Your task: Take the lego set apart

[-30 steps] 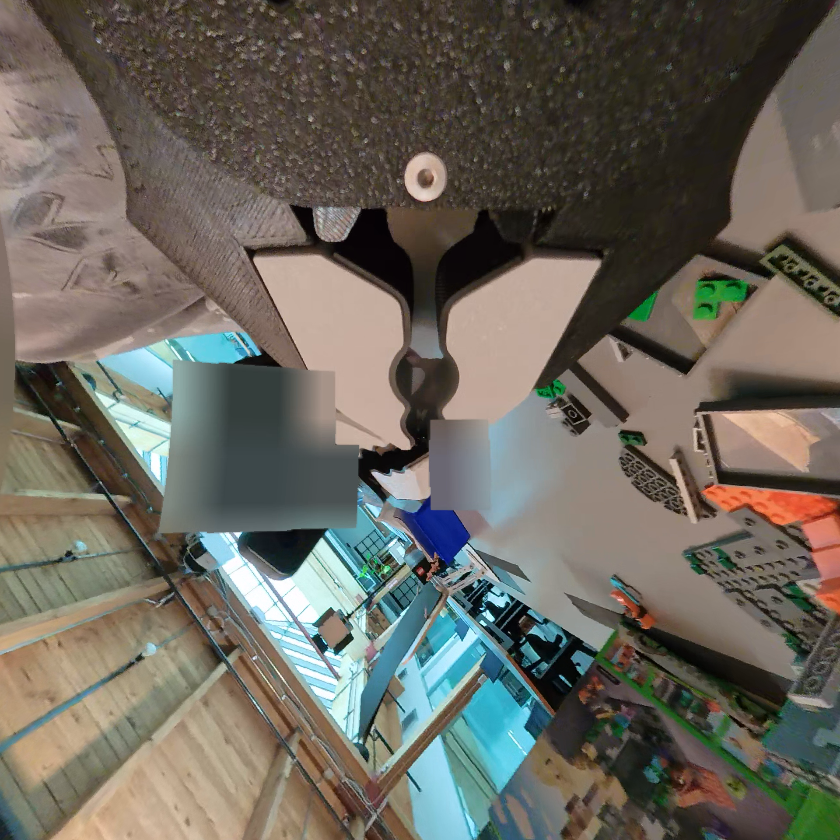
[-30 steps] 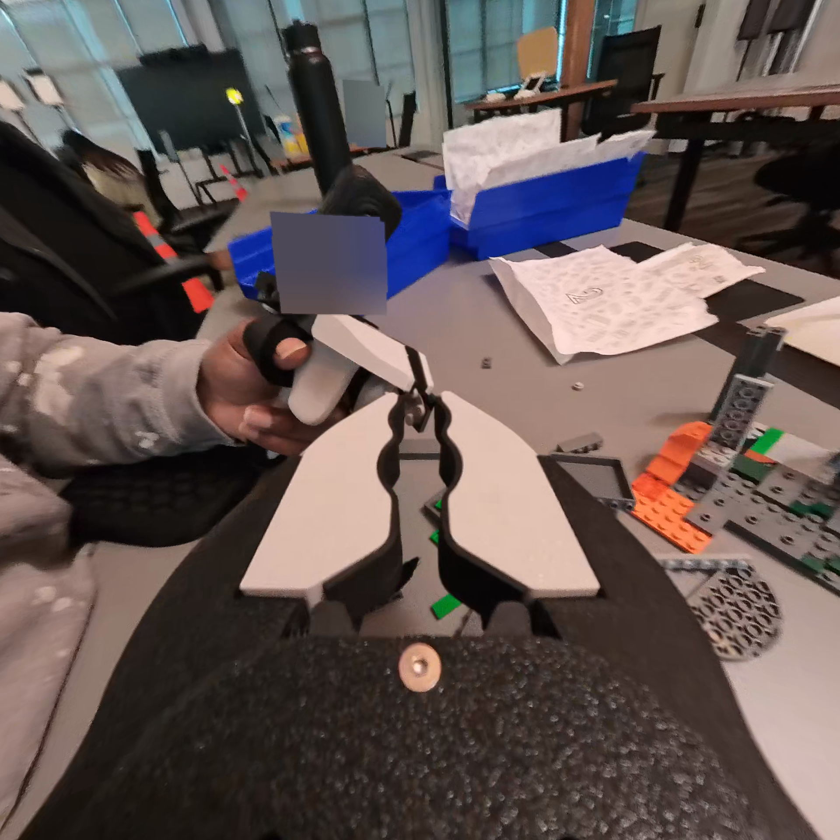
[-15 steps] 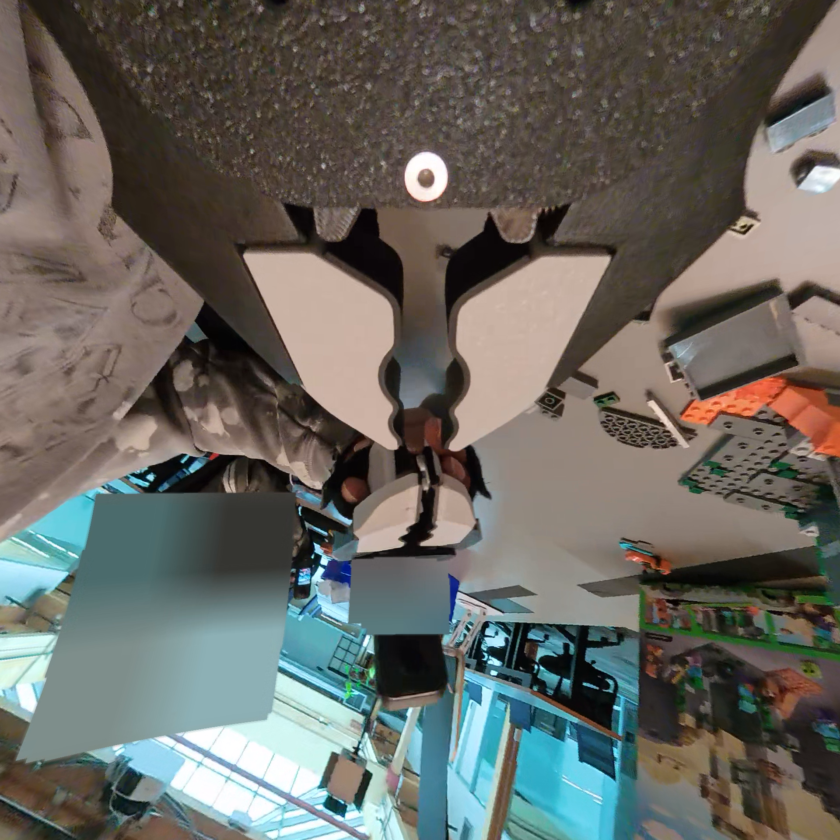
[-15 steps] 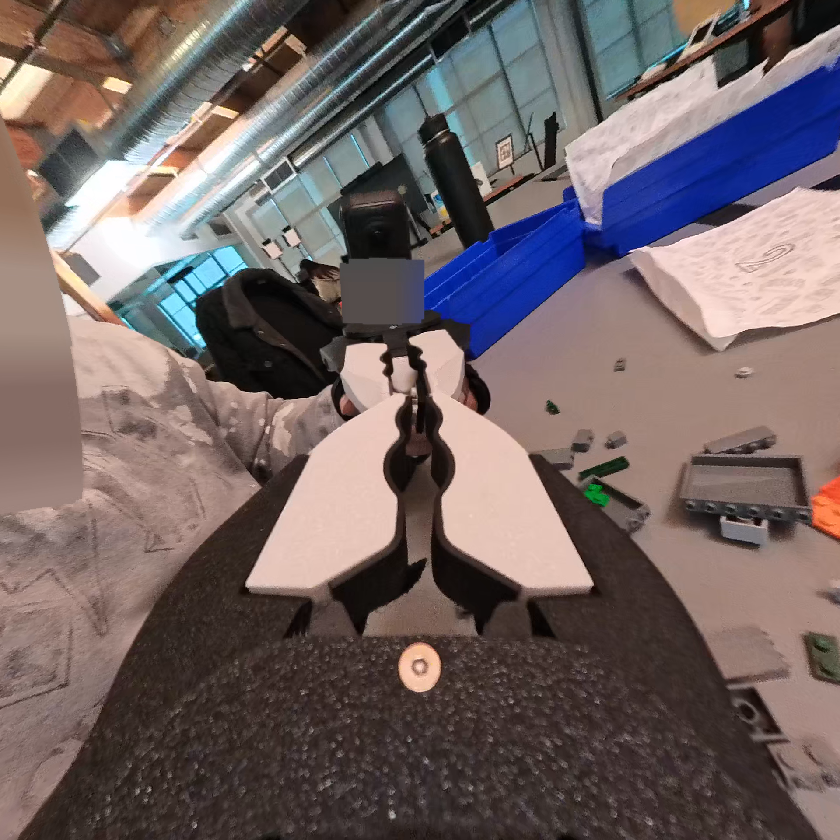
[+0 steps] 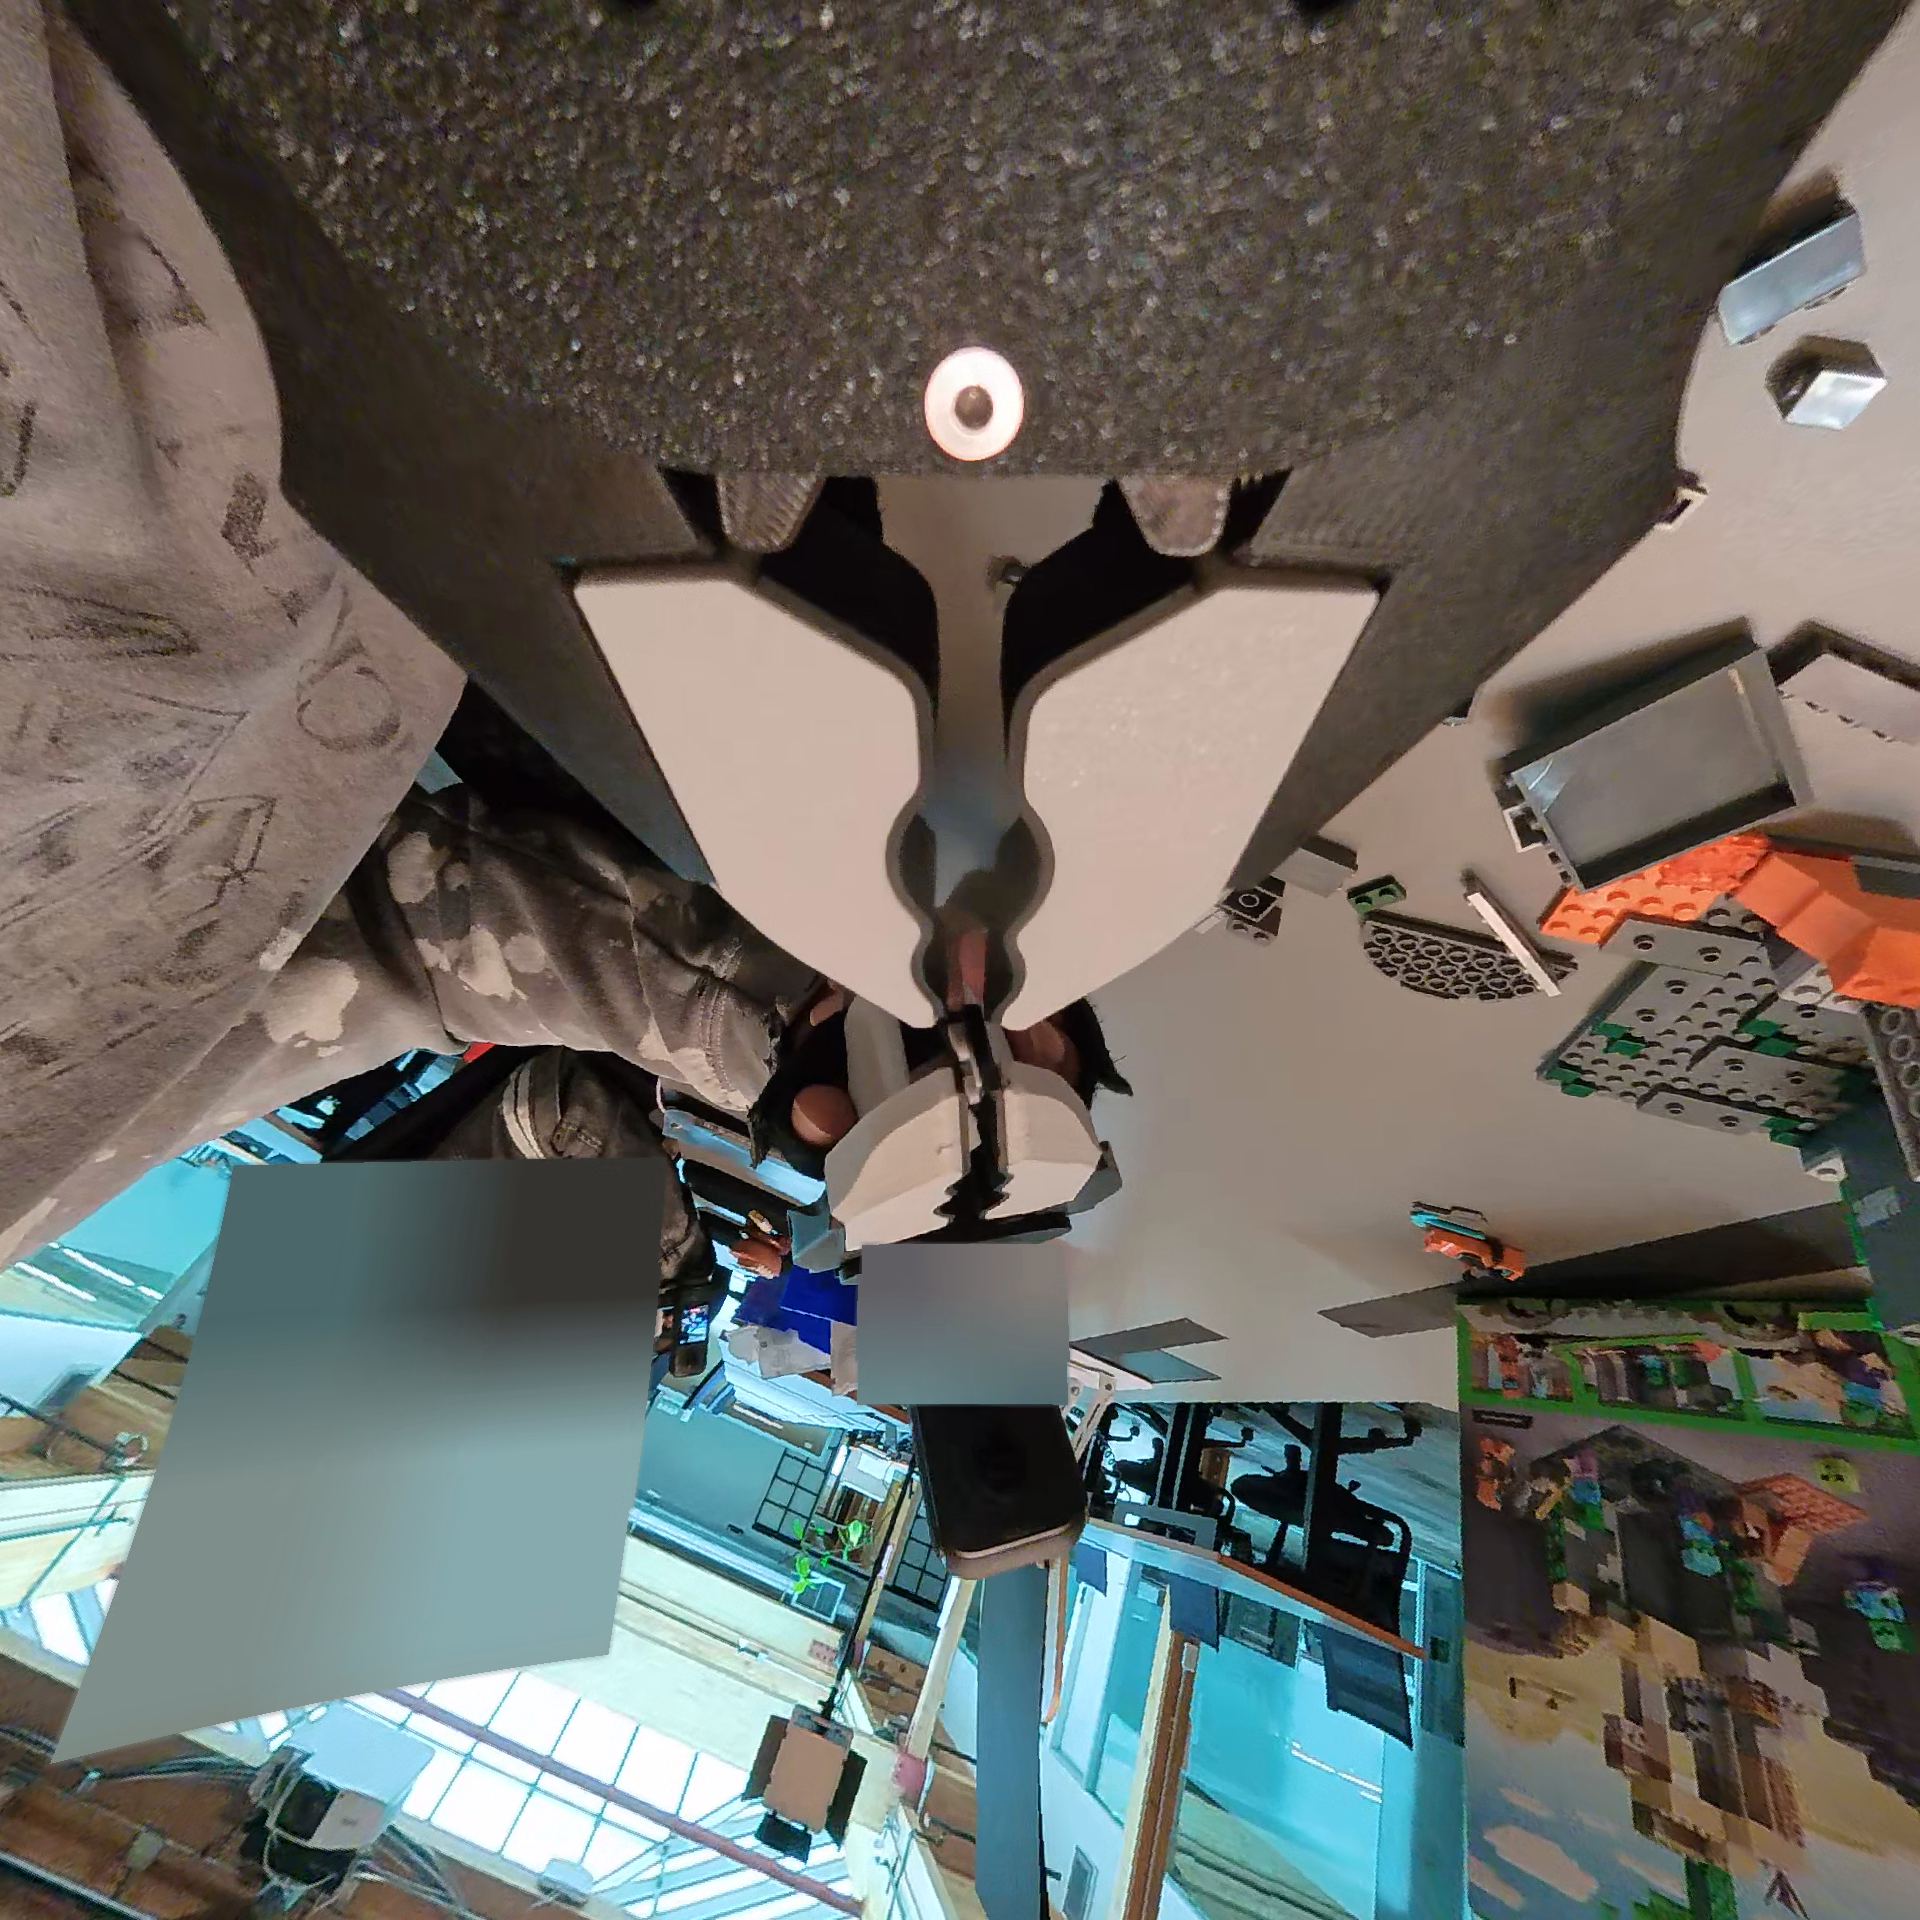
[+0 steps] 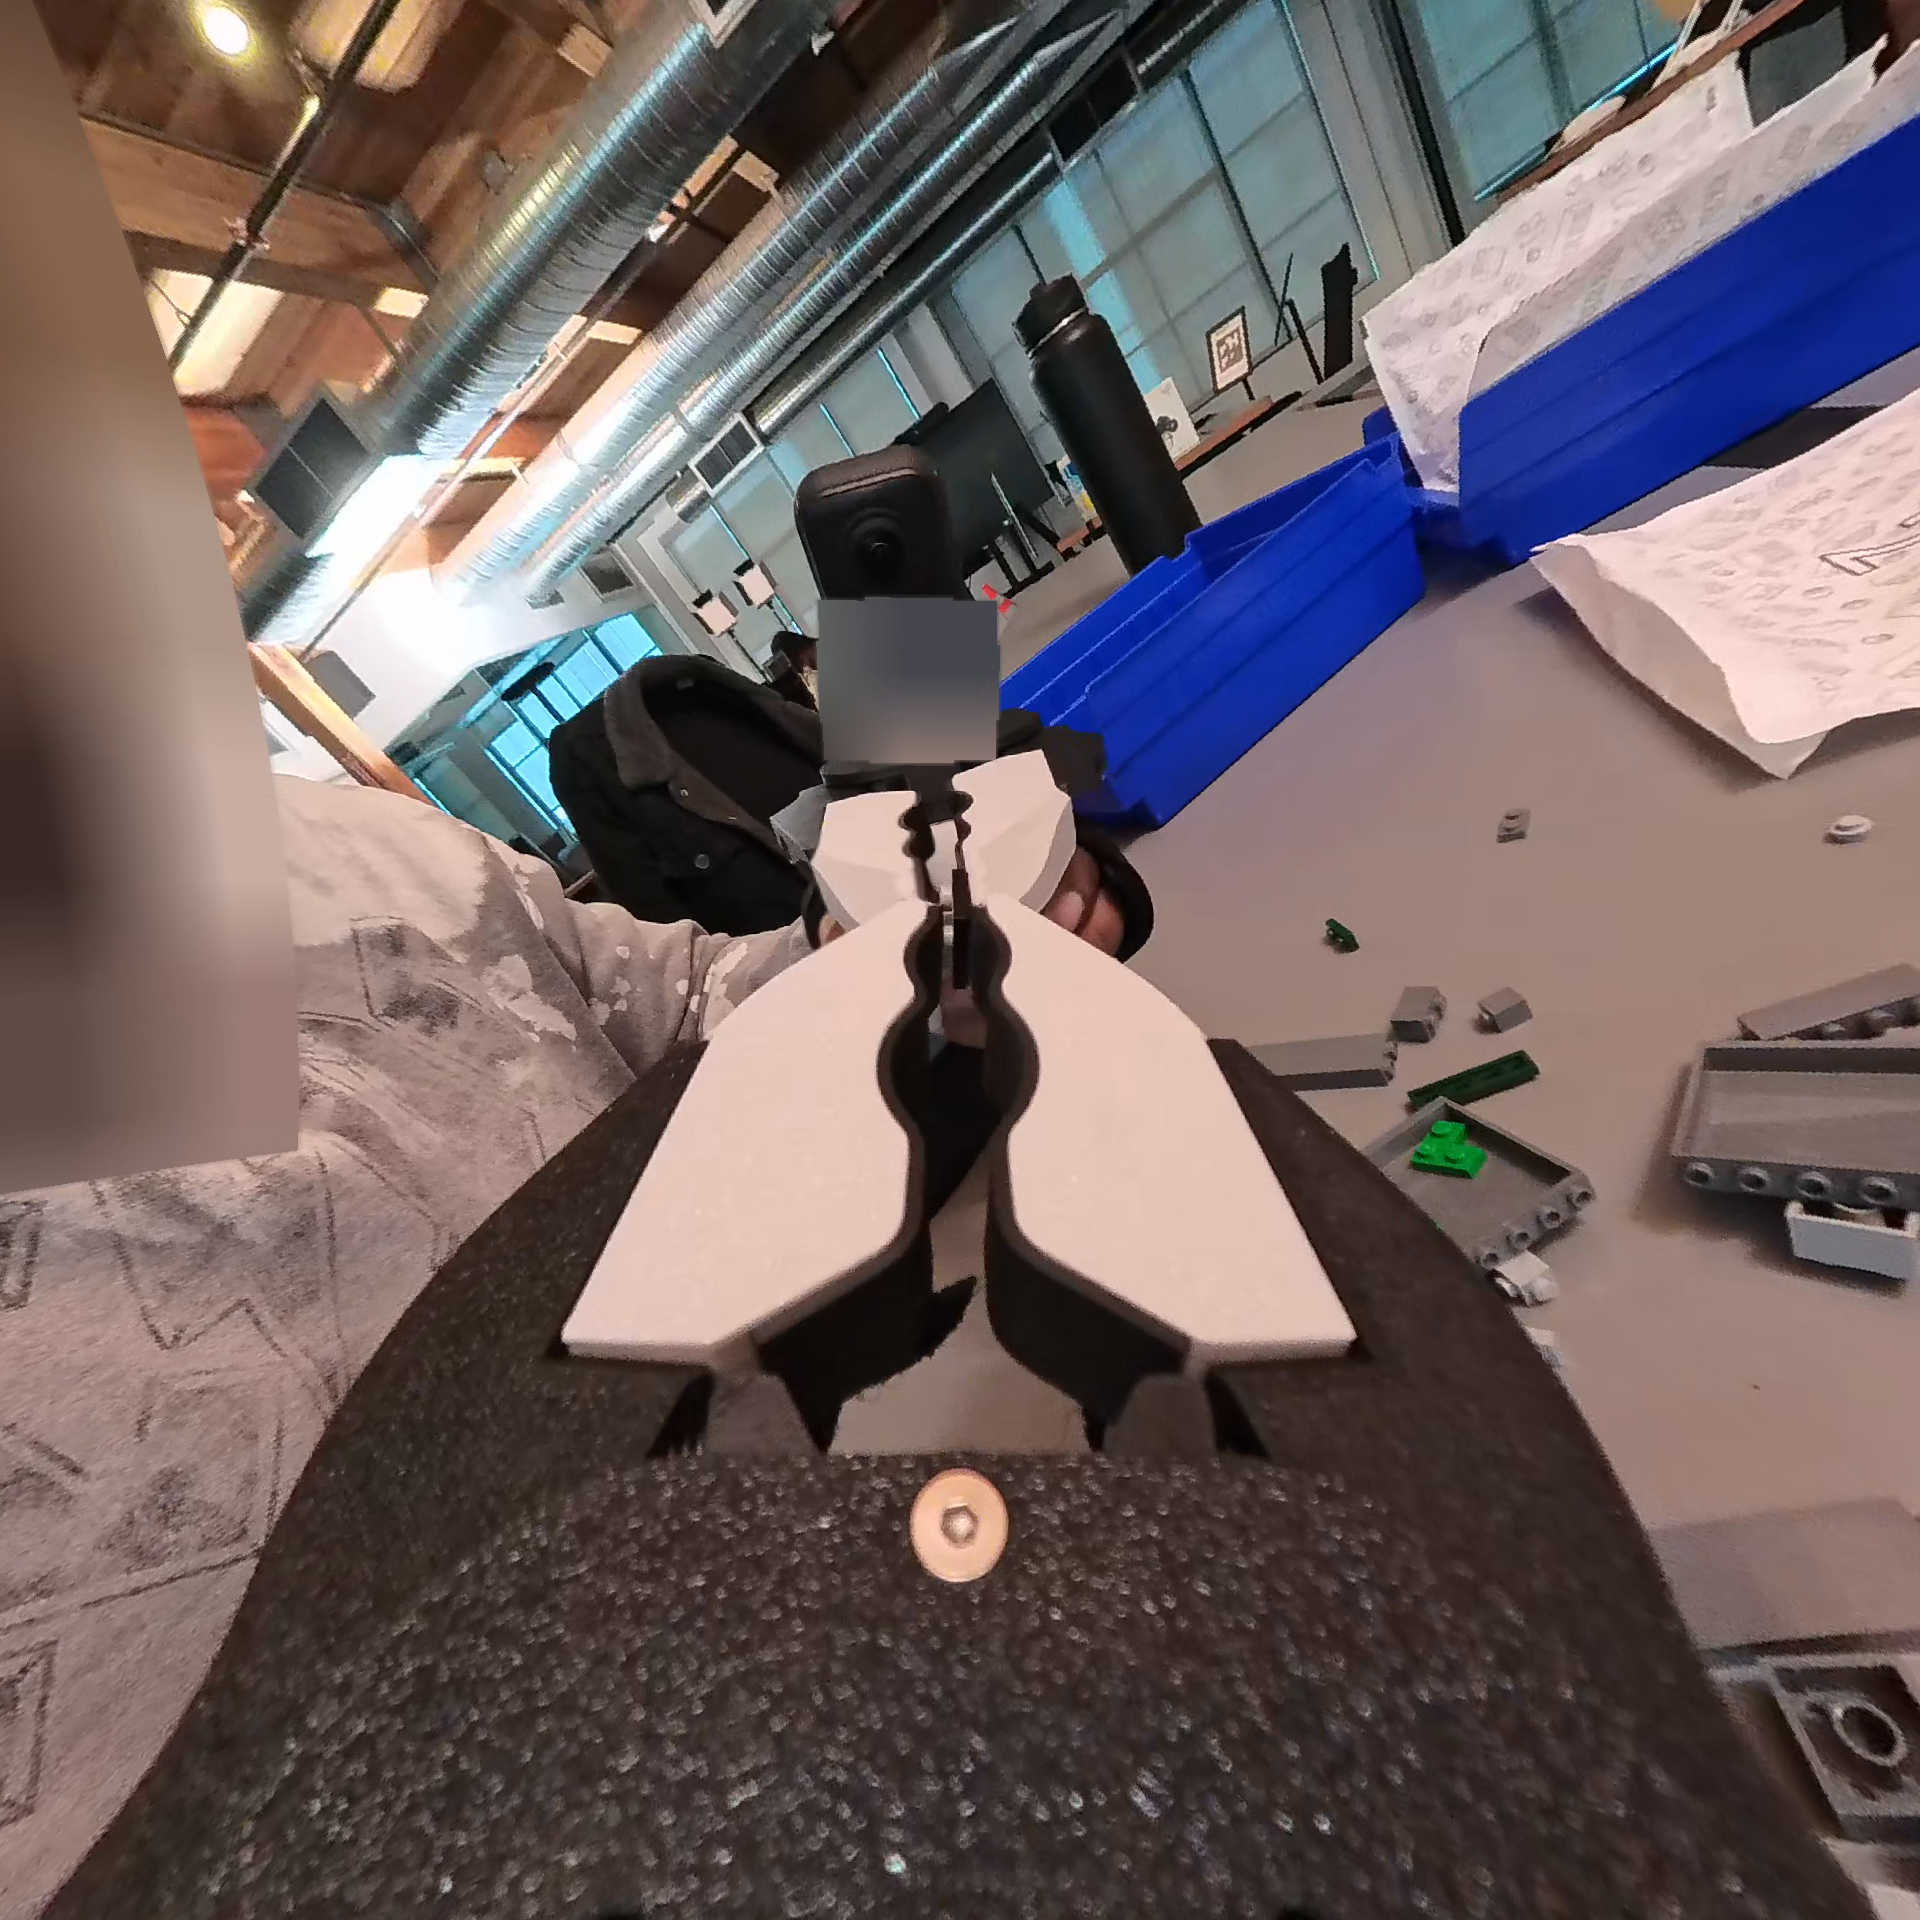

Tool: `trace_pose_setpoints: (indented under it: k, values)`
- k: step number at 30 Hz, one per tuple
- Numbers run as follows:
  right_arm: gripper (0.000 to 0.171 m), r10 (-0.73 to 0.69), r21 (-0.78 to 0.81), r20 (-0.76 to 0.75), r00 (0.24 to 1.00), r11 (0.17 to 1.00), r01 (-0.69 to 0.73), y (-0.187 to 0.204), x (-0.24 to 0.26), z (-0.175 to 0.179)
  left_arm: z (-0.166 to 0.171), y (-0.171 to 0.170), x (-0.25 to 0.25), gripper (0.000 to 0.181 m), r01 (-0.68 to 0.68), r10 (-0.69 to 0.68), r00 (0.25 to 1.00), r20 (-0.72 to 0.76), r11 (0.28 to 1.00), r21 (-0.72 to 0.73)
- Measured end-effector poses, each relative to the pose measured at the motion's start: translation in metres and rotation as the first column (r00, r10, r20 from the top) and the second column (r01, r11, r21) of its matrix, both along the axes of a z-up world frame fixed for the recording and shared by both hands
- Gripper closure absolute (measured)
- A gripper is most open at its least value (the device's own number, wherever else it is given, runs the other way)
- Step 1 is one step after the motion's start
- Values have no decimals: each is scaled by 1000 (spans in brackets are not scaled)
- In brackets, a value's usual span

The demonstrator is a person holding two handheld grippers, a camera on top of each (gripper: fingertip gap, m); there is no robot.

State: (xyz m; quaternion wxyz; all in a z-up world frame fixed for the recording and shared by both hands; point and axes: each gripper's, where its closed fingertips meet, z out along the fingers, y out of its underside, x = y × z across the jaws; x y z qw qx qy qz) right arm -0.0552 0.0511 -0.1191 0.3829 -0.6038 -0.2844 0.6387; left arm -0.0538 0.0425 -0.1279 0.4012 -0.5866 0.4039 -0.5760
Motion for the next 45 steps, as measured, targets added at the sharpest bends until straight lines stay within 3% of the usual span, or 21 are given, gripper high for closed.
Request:
trace_pose_setpoints:
  k: [11,20,28,31,34,40,43,45]
  values:
    - [167,34,-18,-39,999,999,-35,-6,-2,5,6,-1,-1,176,6,-6,999,36,1000,4]
    - [167,135,-71,-165,977,986,-149,-18,-3,15,15,-12,-3,178,5,-13,999,46,986,169]
    - [167,360,-133,-351,865,895,-427,-47,-5,29,30,-44,-6,178,119,-156,983,99,944,307]
    - [167,381,-156,-397,835,869,-470,-49,-5,32,33,-47,-7,178,108,-150,983,107,940,324]
    - [167,345,-160,-389,854,888,-431,-43,-4,31,32,-41,-5,178,71,-106,989,101,950,303]
    - [163,165,-100,-243,956,976,-194,-20,-3,22,23,-19,-6,178,-24,14,999,41,961,277]
    - [156,-19,15,-104,994,1000,21,-3,4,19,16,-6,-6,178,-92,100,995,-13,956,278]
    - [157,-184,159,39,982,972,176,9,10,14,11,3,-7,178,-142,161,986,-45,947,289]
